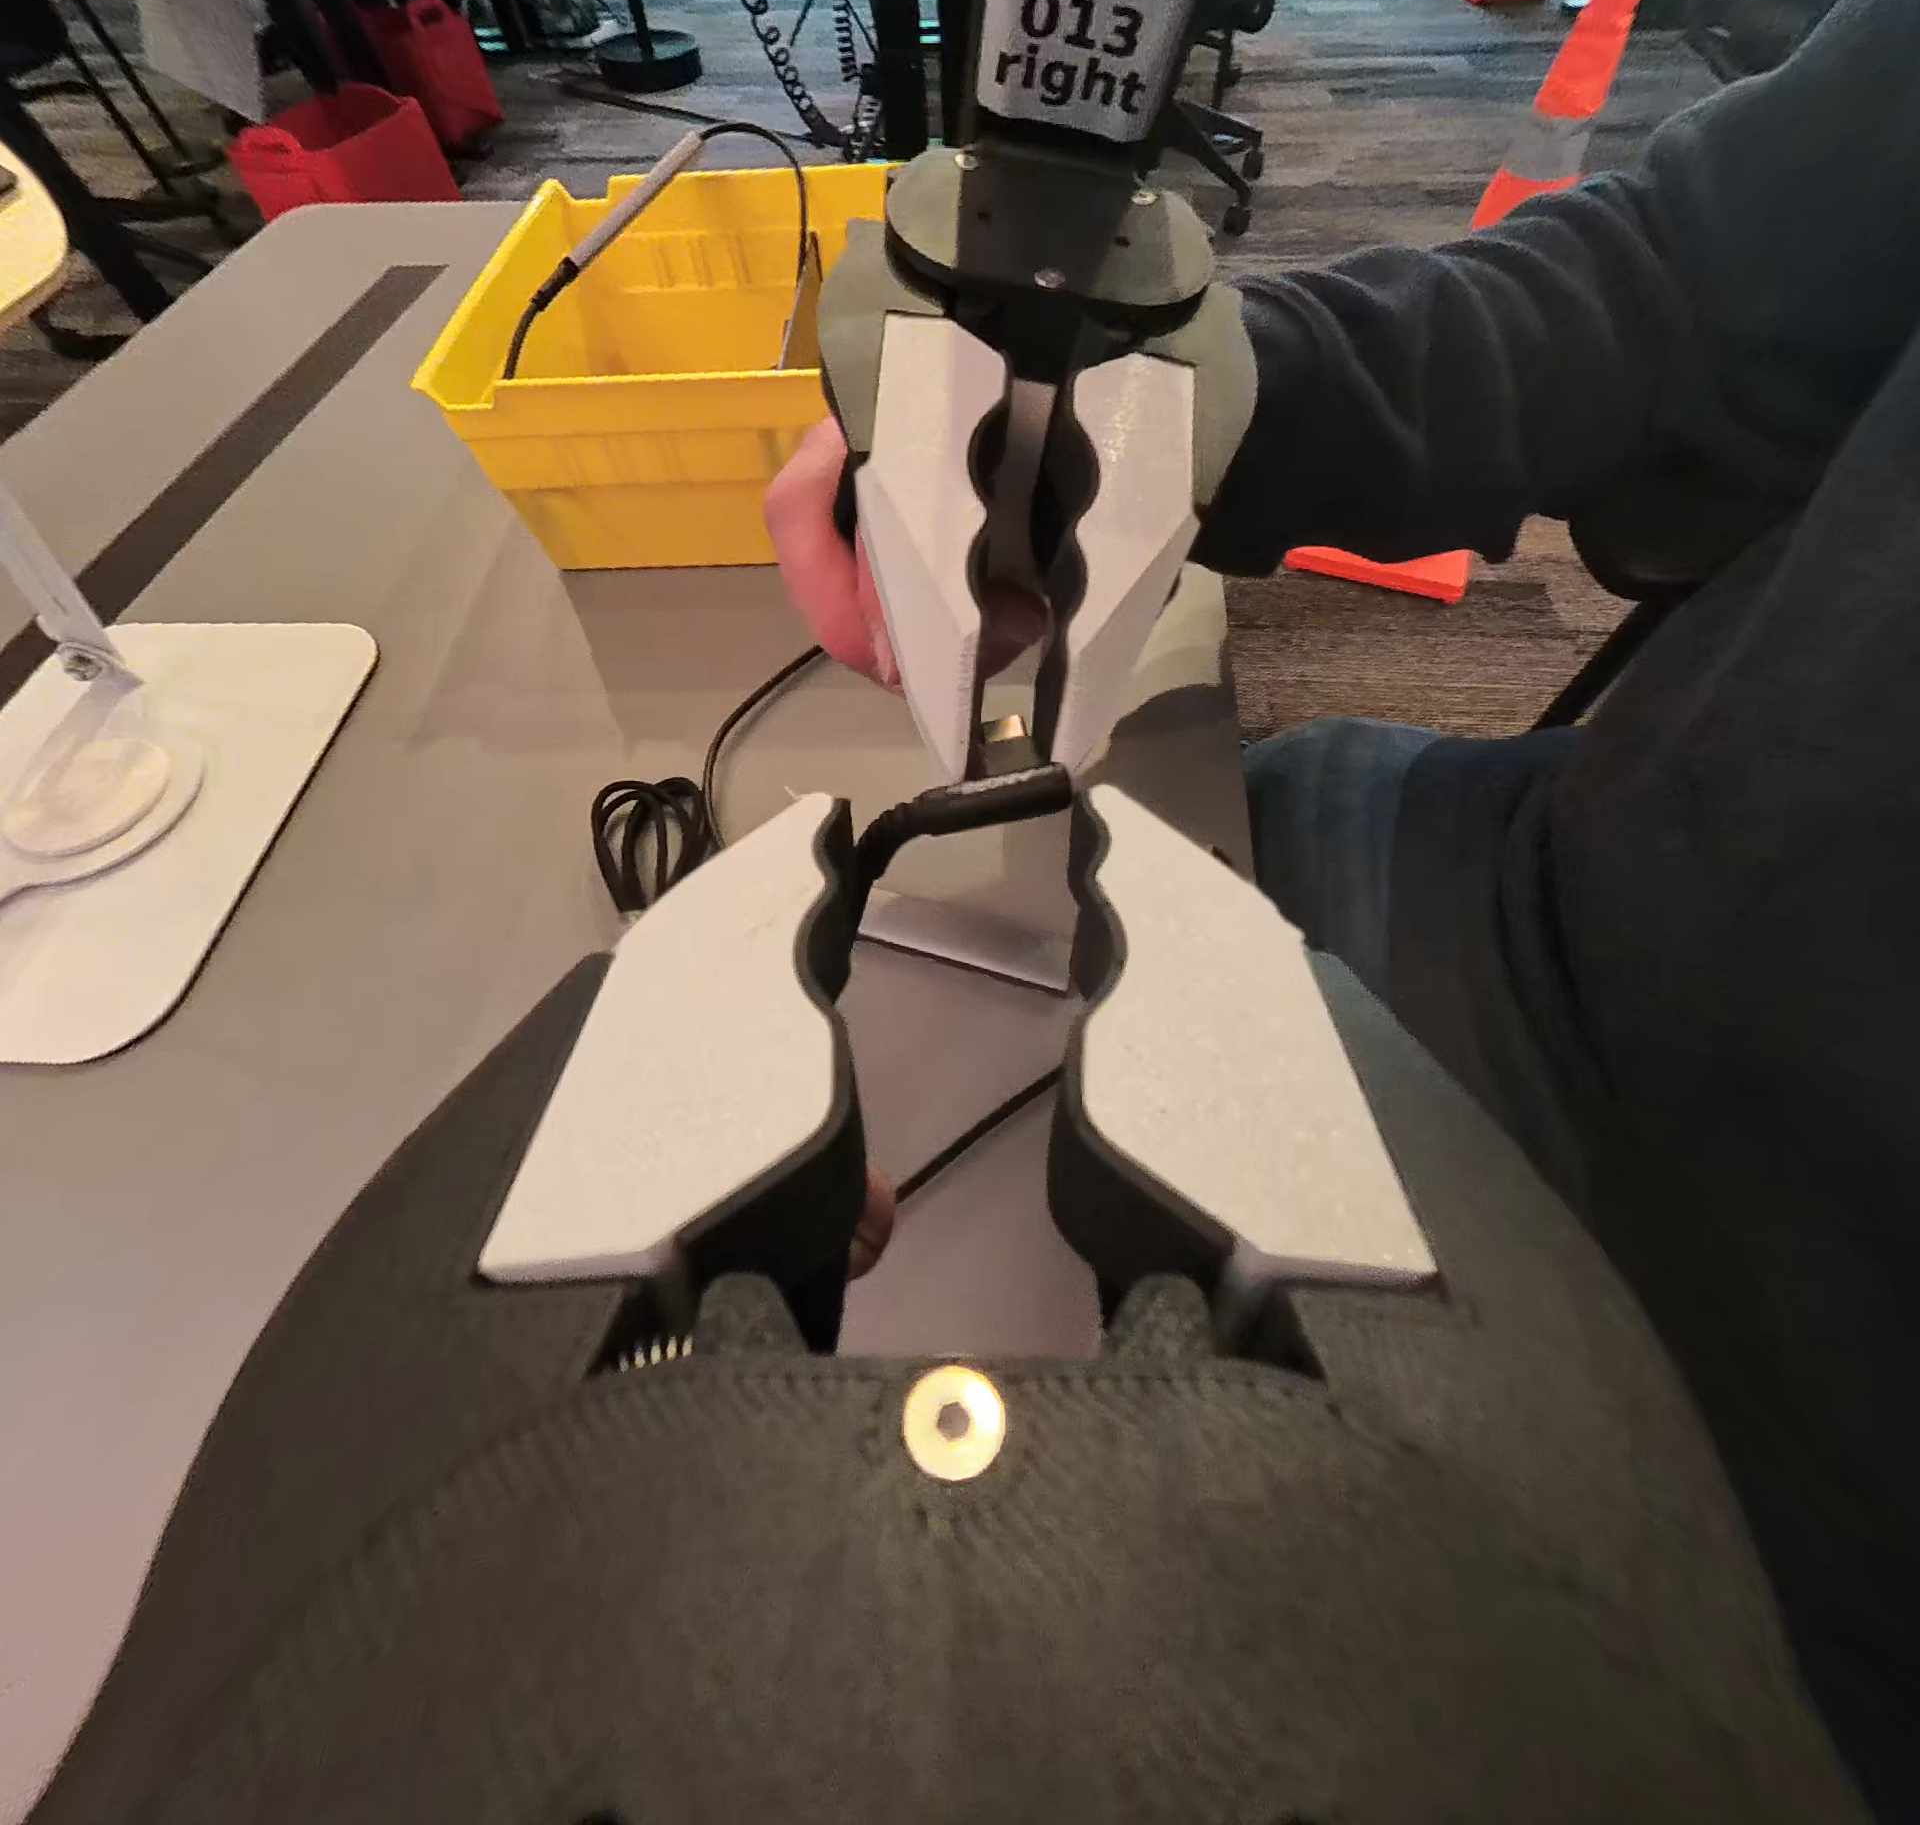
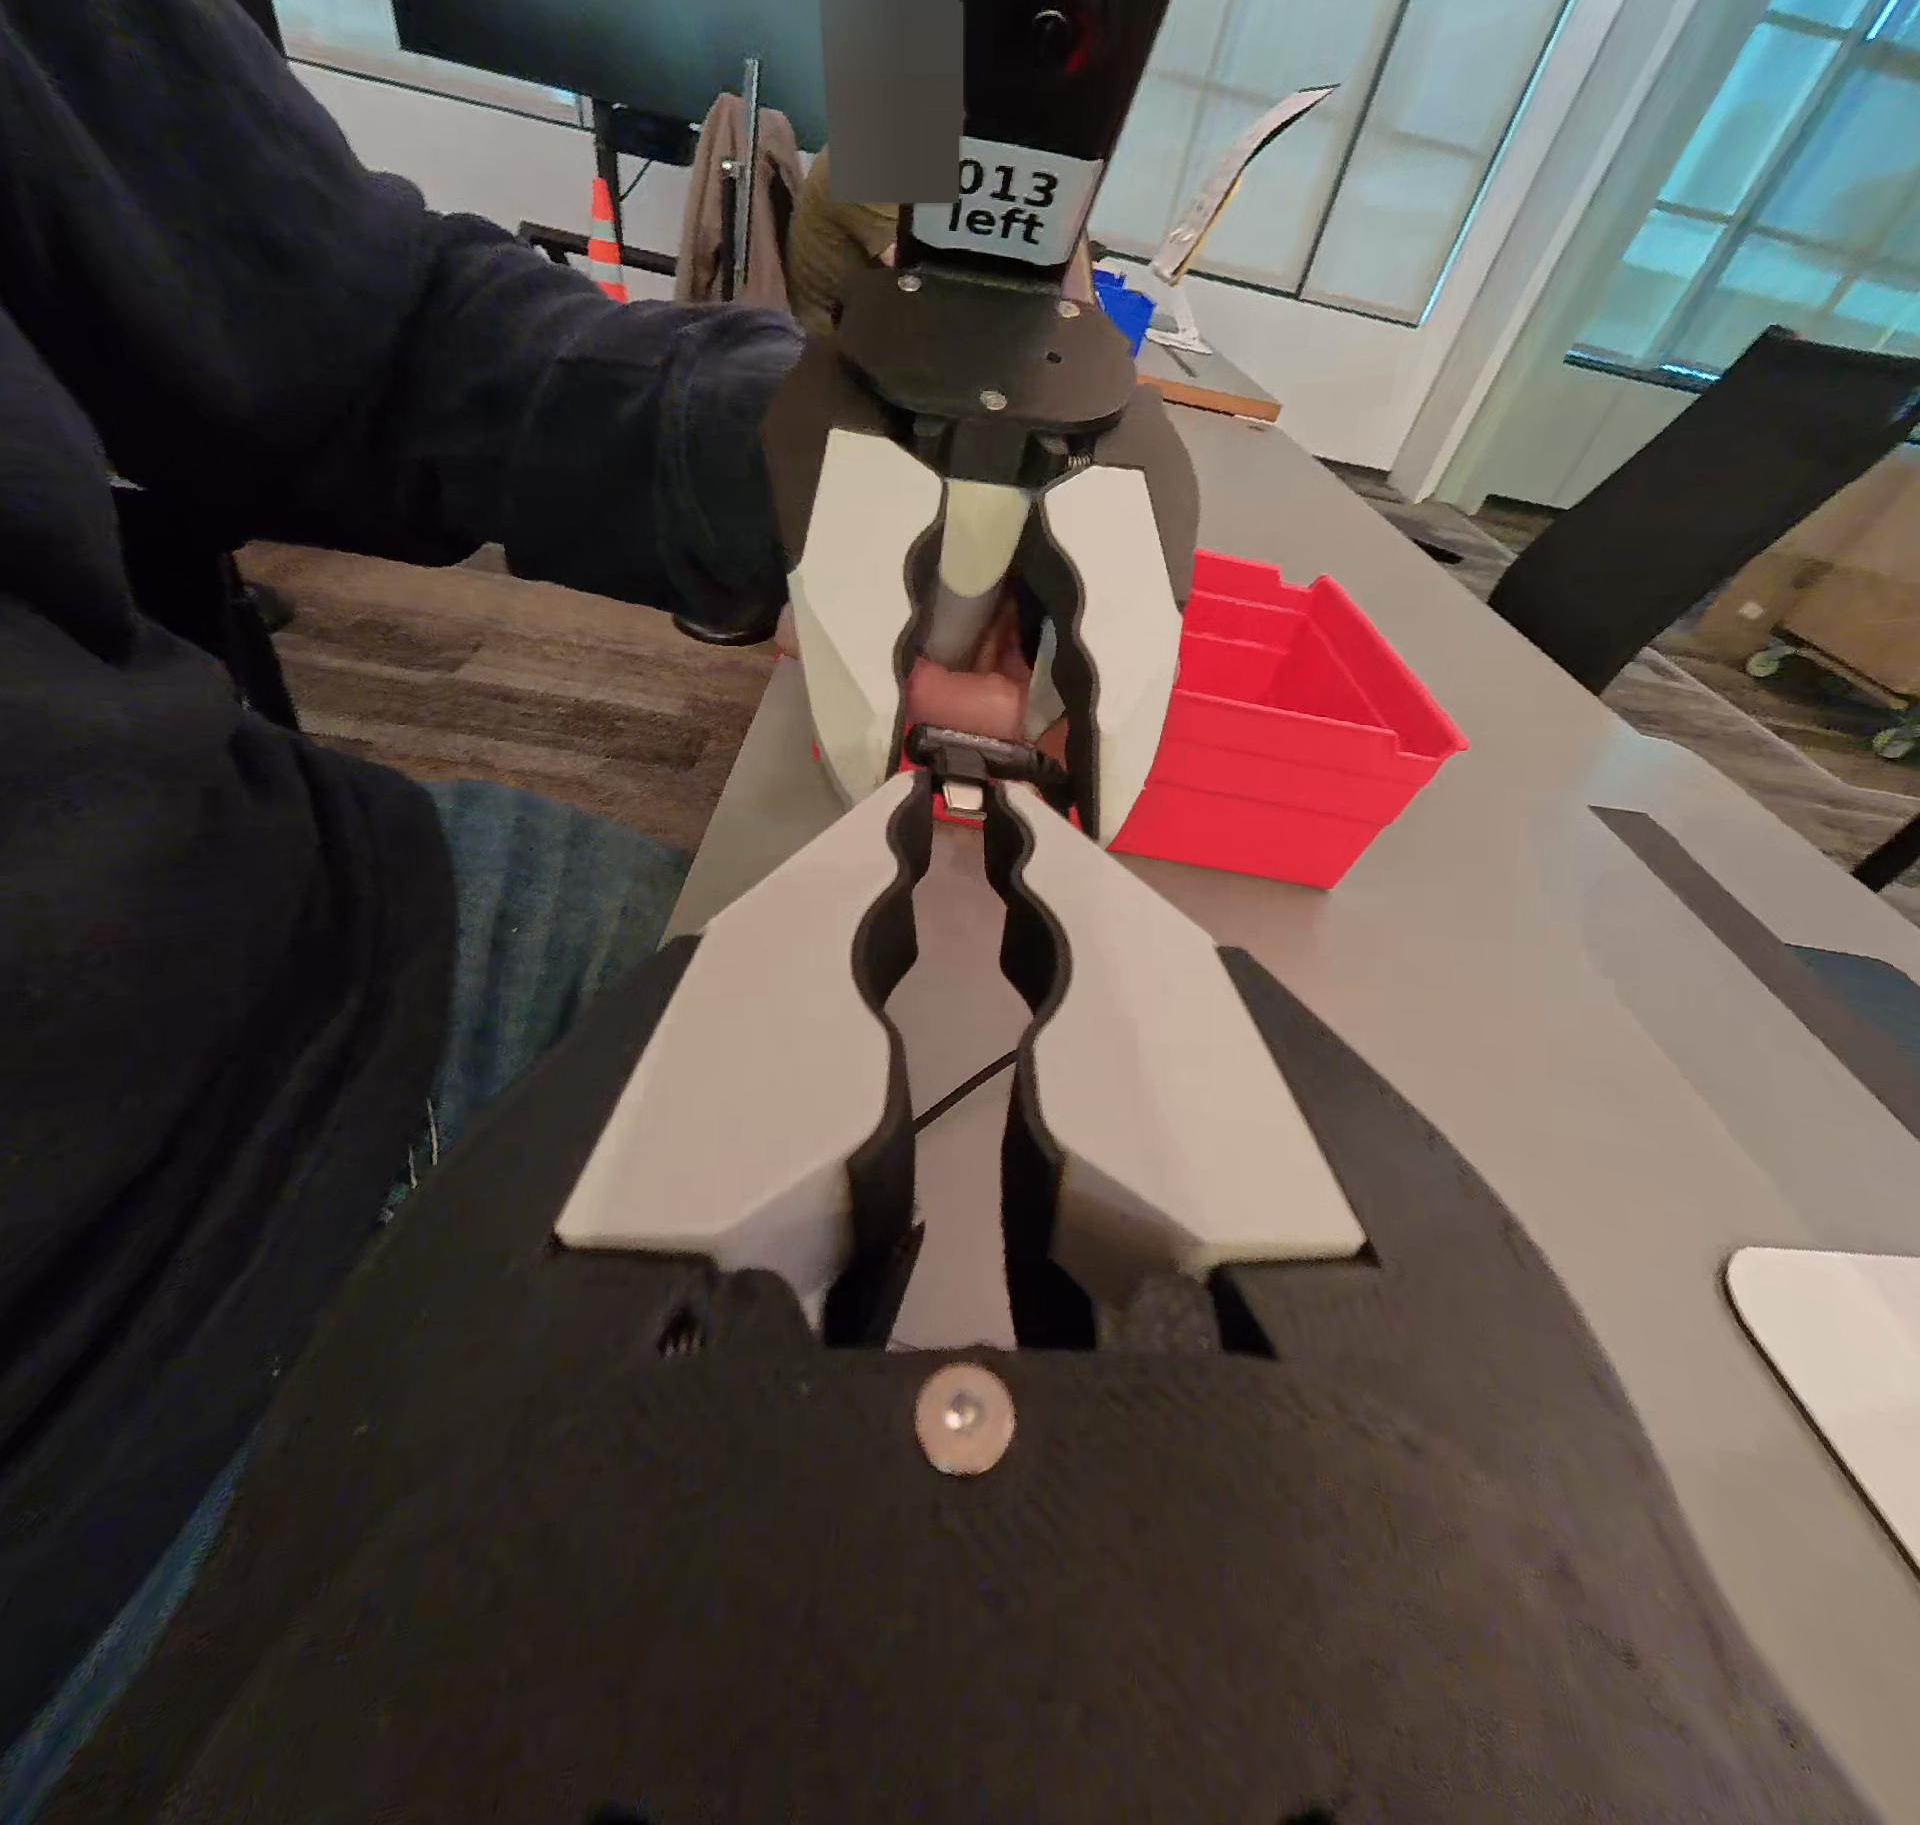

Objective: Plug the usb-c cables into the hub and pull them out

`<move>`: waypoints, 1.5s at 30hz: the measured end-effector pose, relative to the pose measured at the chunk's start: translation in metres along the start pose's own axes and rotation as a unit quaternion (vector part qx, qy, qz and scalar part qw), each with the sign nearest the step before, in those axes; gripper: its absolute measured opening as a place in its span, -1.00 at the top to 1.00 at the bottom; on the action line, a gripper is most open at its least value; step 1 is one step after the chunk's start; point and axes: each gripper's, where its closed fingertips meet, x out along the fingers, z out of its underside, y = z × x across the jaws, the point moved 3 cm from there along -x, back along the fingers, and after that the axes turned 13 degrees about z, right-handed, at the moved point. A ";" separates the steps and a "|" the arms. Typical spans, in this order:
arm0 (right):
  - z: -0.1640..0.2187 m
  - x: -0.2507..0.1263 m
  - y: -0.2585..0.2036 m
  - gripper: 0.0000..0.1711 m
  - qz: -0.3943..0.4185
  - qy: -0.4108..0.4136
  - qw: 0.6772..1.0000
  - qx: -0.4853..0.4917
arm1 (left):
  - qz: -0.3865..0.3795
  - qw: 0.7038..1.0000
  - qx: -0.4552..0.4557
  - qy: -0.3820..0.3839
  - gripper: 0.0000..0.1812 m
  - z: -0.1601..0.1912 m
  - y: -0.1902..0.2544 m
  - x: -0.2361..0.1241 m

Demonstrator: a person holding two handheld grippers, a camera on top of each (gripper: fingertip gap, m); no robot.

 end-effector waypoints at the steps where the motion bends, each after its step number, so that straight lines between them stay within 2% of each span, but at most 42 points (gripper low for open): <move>1: 0.001 0.000 0.000 0.92 0.008 0.000 1.000 -0.002 | -0.007 1.000 0.001 0.000 0.55 0.000 0.000 0.001; 6: 0.001 -0.002 0.003 0.92 0.039 0.010 0.999 -0.019 | -0.038 0.999 -0.015 0.024 0.49 -0.002 -0.004 0.001; 15: 0.002 -0.005 -0.002 0.92 0.066 -0.003 0.993 -0.100 | 0.003 0.993 -0.092 0.076 0.40 -0.002 -0.003 0.004; 18: 0.002 -0.006 0.000 0.92 0.074 -0.001 0.992 -0.105 | 0.003 0.991 -0.094 0.091 0.51 -0.004 -0.002 0.004; 29: 0.002 -0.009 -0.001 0.93 0.077 0.007 0.991 -0.108 | 0.000 0.992 -0.087 0.093 0.55 -0.005 -0.001 0.005; 45: 0.003 -0.007 0.001 0.92 0.070 0.011 0.996 -0.062 | -0.023 0.994 -0.055 0.089 0.57 -0.004 -0.002 0.004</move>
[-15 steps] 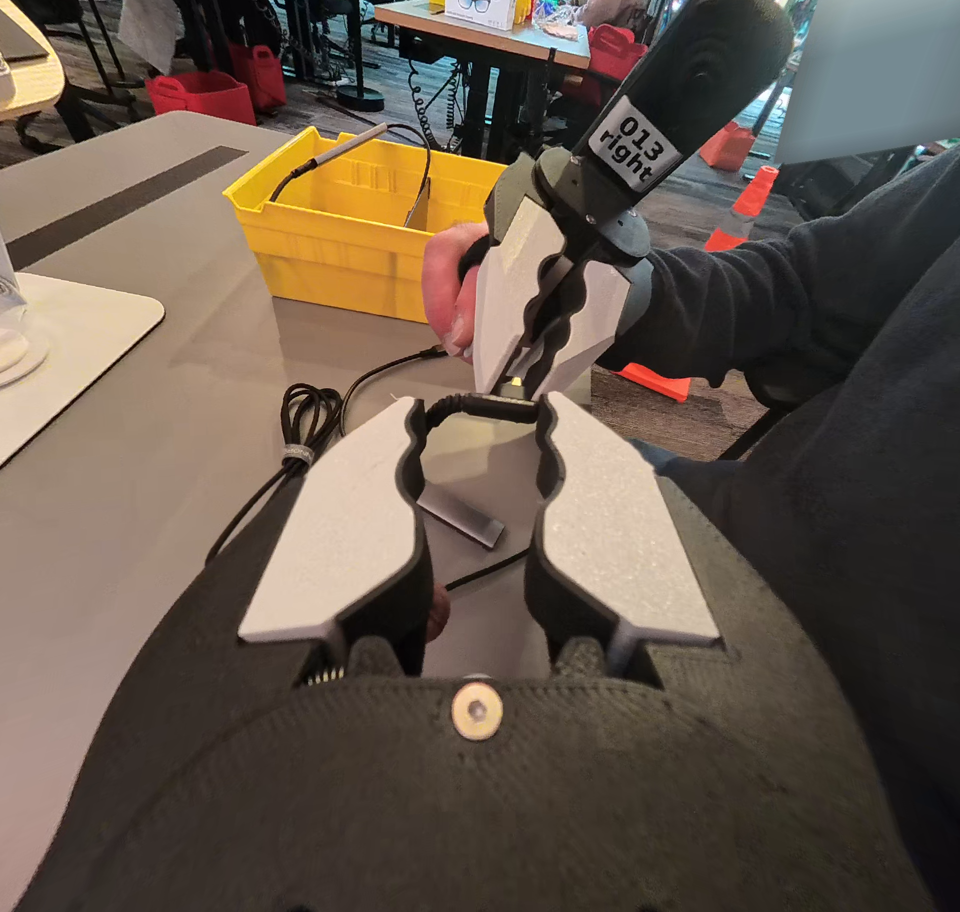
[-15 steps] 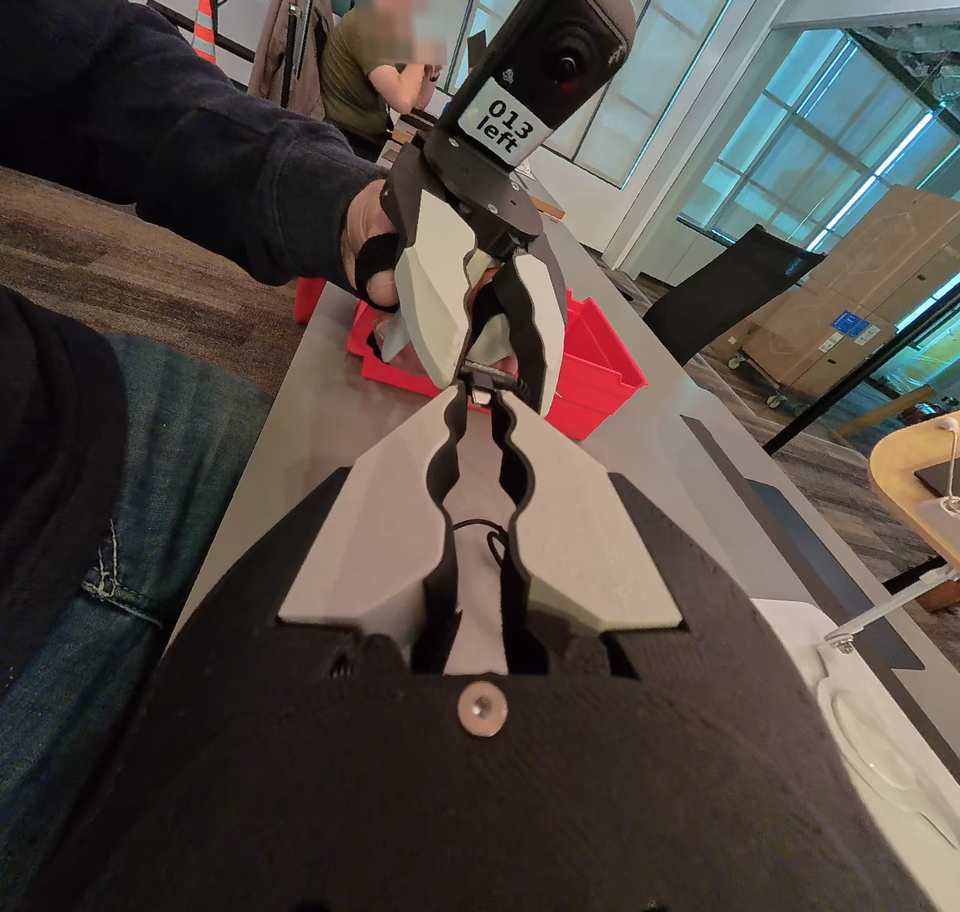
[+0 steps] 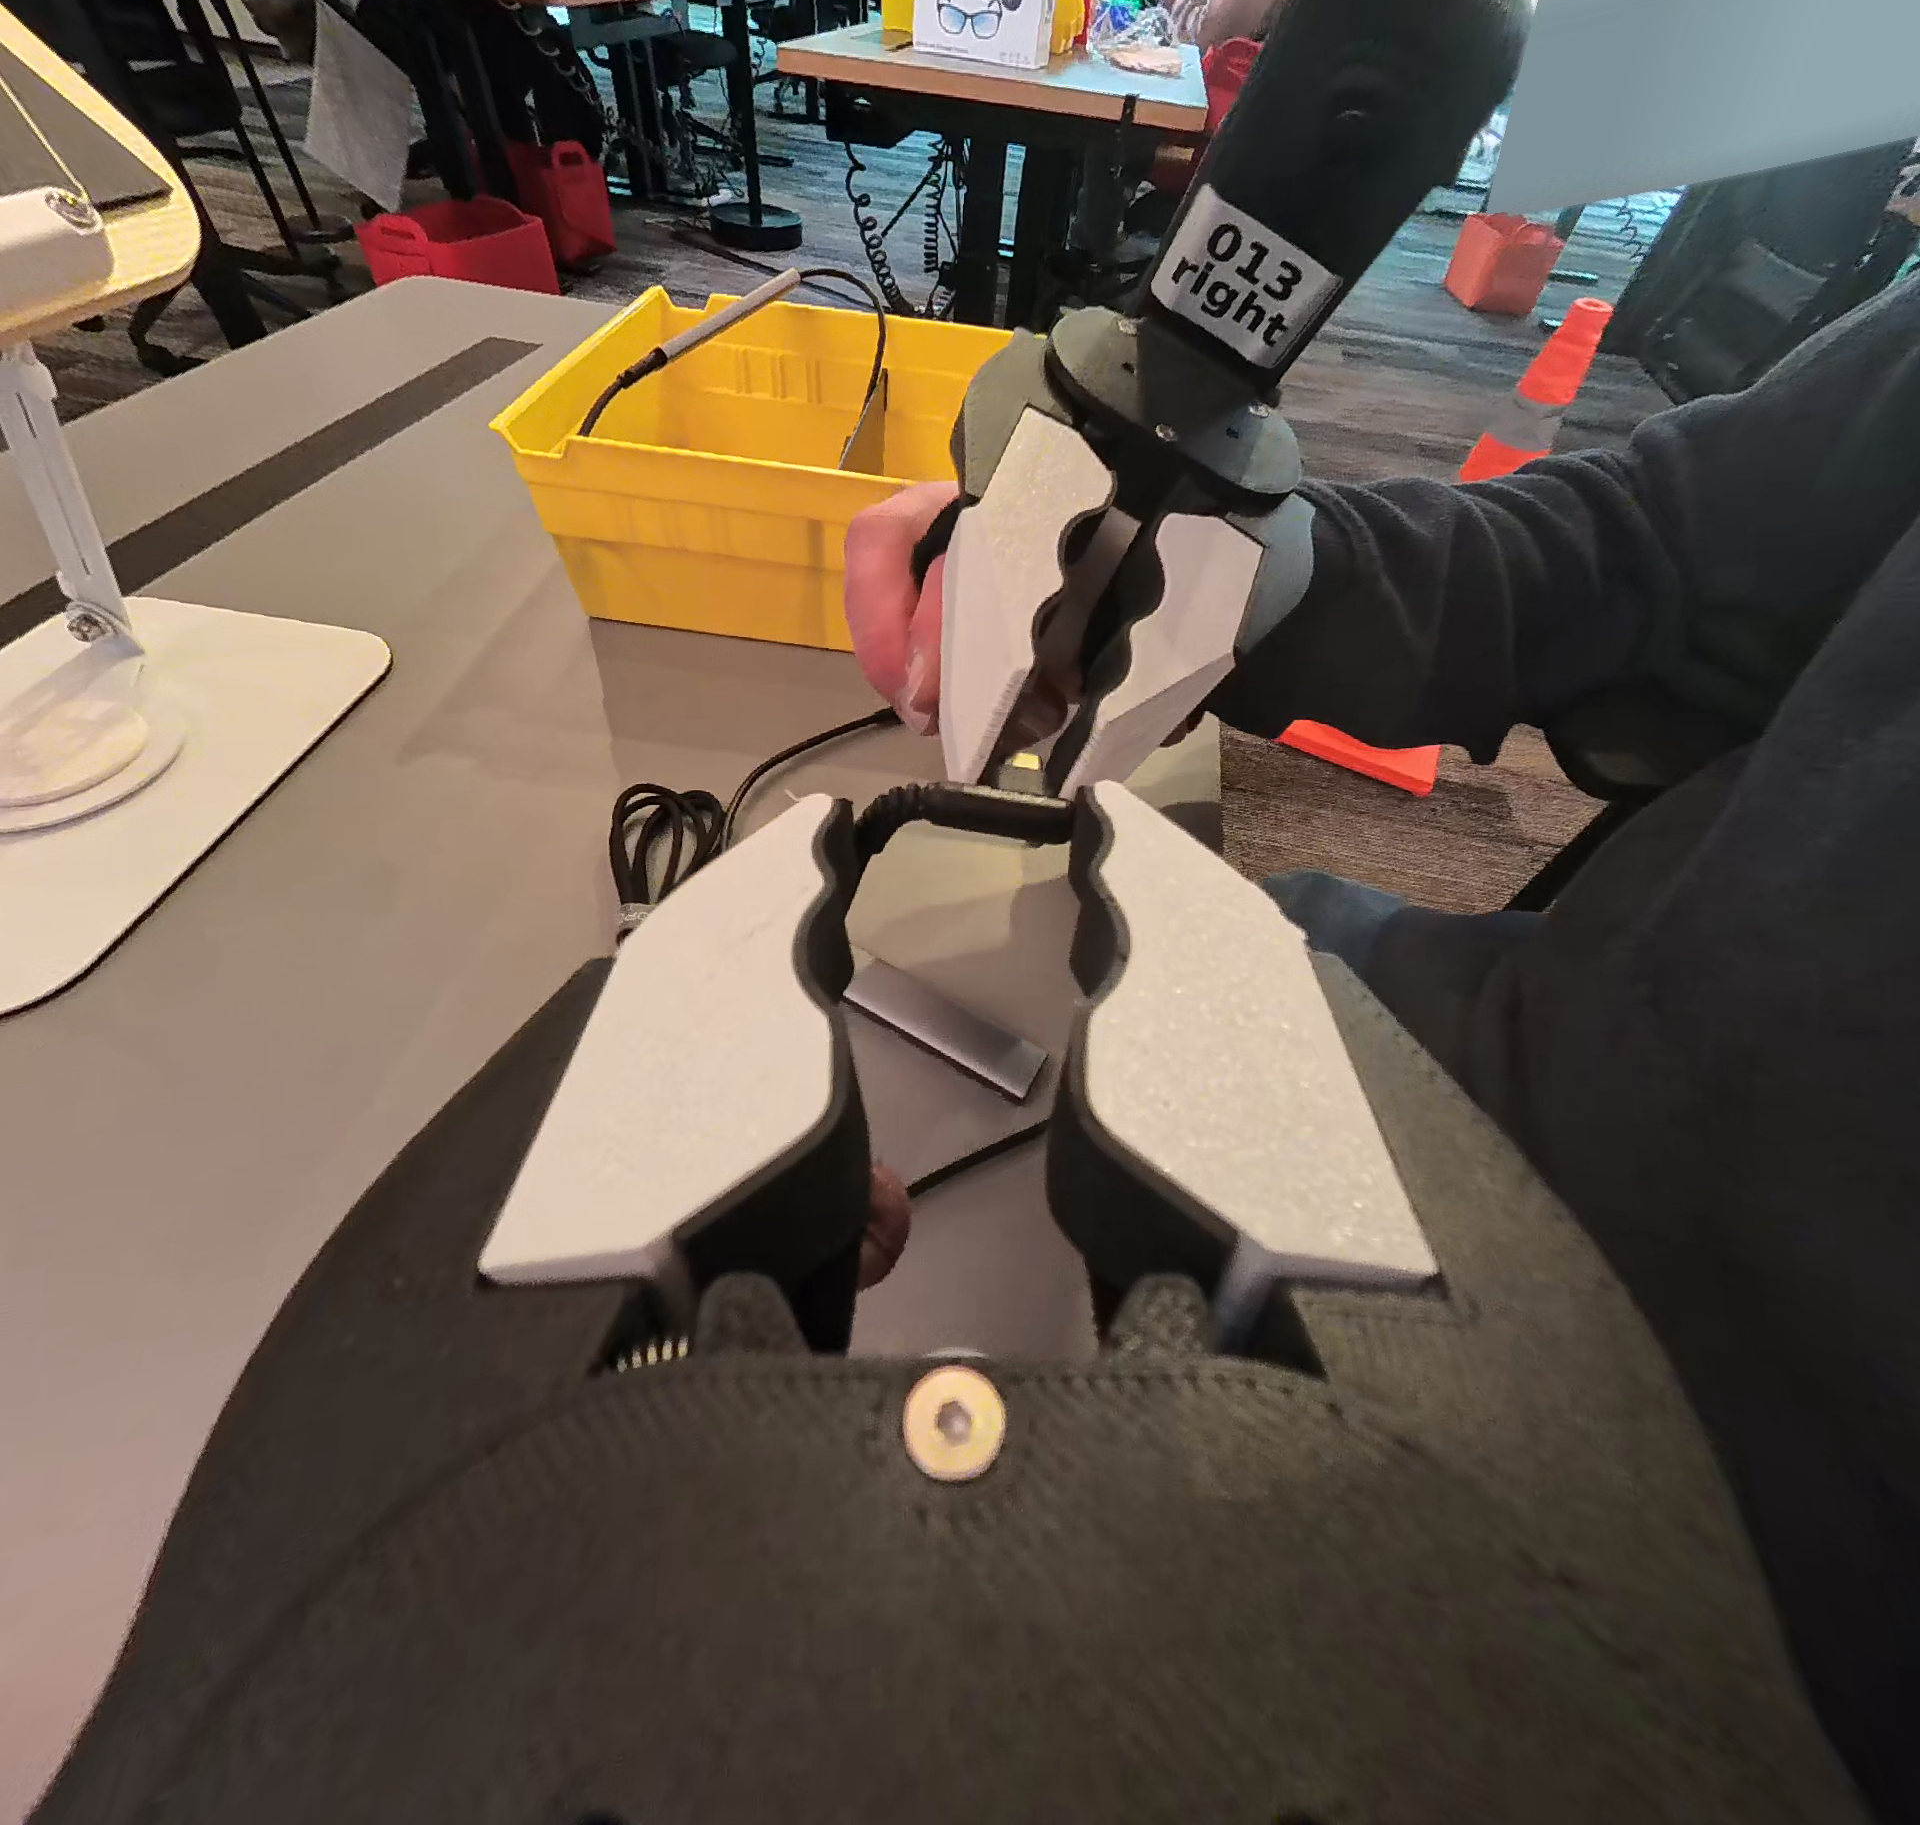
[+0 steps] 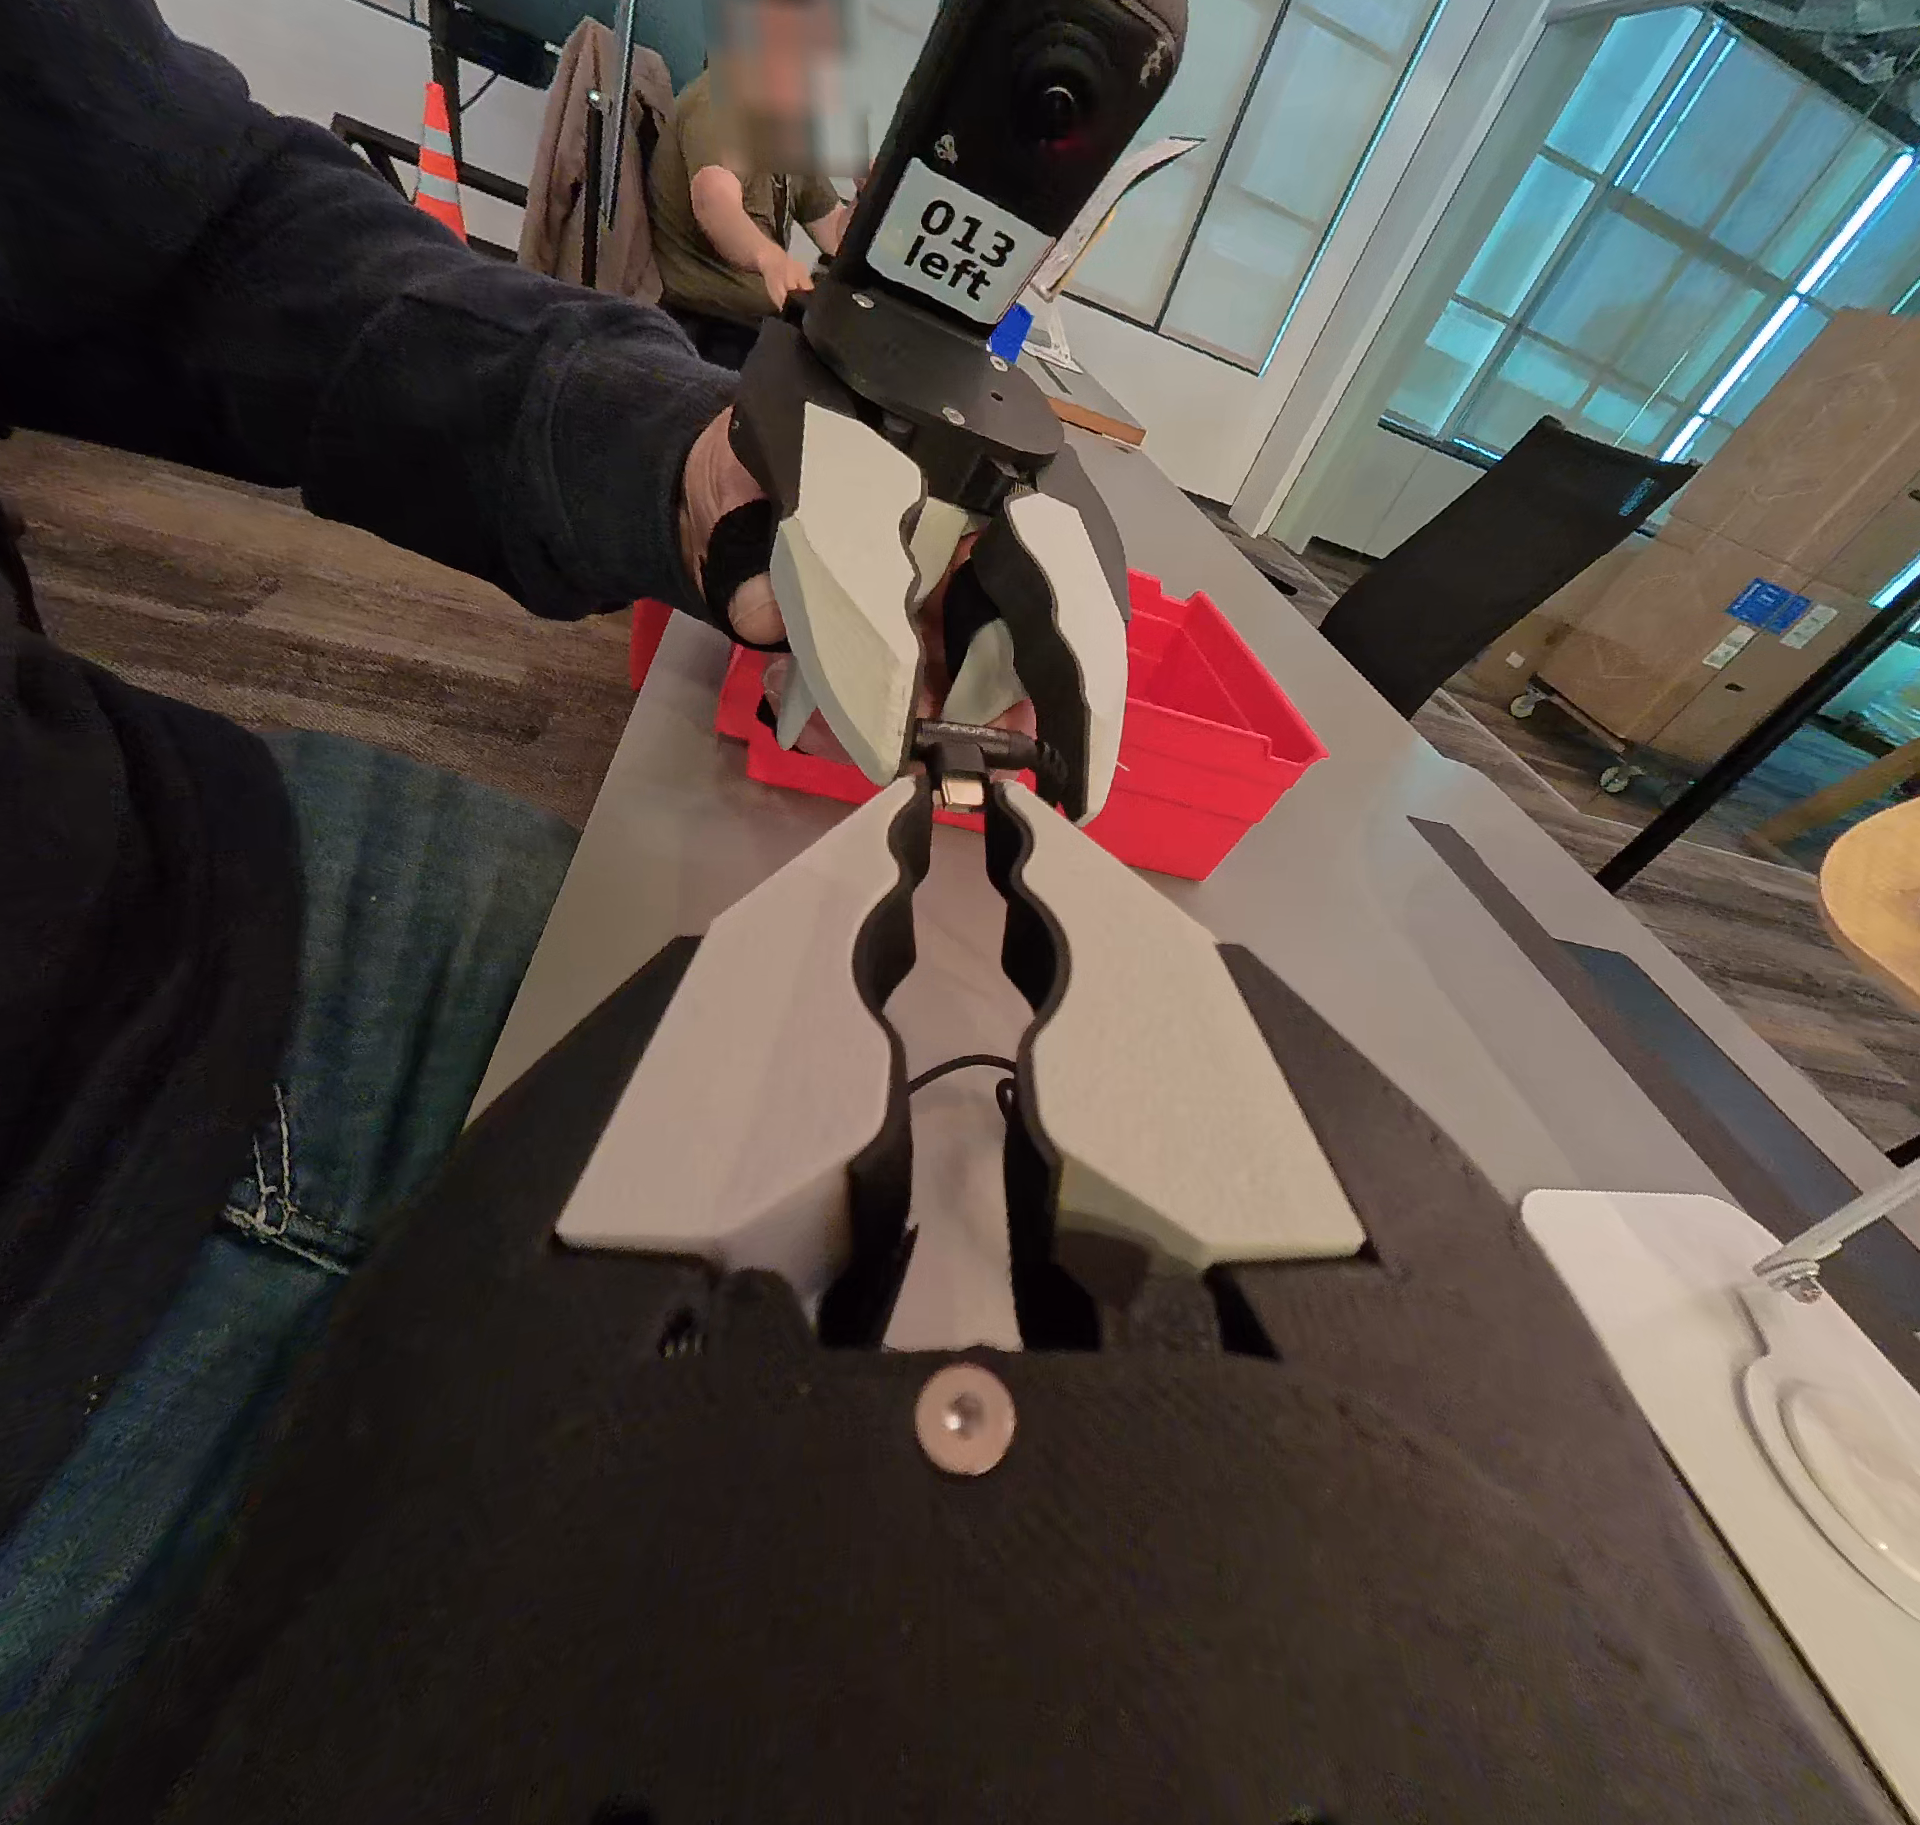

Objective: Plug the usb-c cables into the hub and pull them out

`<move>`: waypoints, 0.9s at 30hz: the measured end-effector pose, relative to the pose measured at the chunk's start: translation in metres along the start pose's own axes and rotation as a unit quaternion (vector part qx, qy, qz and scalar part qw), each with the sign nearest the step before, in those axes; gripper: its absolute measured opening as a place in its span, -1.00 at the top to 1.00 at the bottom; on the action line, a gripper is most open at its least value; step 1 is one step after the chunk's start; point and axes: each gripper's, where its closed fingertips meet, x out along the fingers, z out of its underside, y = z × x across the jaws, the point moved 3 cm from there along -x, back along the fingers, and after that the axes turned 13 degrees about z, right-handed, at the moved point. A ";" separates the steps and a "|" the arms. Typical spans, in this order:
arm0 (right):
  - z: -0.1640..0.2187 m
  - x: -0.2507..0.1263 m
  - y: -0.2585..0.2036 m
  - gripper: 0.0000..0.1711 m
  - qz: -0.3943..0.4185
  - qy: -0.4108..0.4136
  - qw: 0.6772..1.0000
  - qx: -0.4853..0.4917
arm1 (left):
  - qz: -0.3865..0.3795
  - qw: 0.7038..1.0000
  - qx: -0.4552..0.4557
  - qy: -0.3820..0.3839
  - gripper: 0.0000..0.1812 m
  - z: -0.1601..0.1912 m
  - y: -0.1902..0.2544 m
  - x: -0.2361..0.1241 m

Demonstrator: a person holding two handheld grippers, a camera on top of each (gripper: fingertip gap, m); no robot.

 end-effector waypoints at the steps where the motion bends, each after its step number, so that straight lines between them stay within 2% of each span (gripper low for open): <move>1: 0.000 0.000 0.000 0.92 -0.001 0.001 1.000 0.002 | 0.000 1.000 0.003 0.000 0.57 0.000 0.000 0.000; 27: -0.006 -0.002 -0.002 0.93 -0.024 0.021 0.998 0.054 | 0.002 0.999 0.040 -0.001 0.56 -0.006 0.006 -0.002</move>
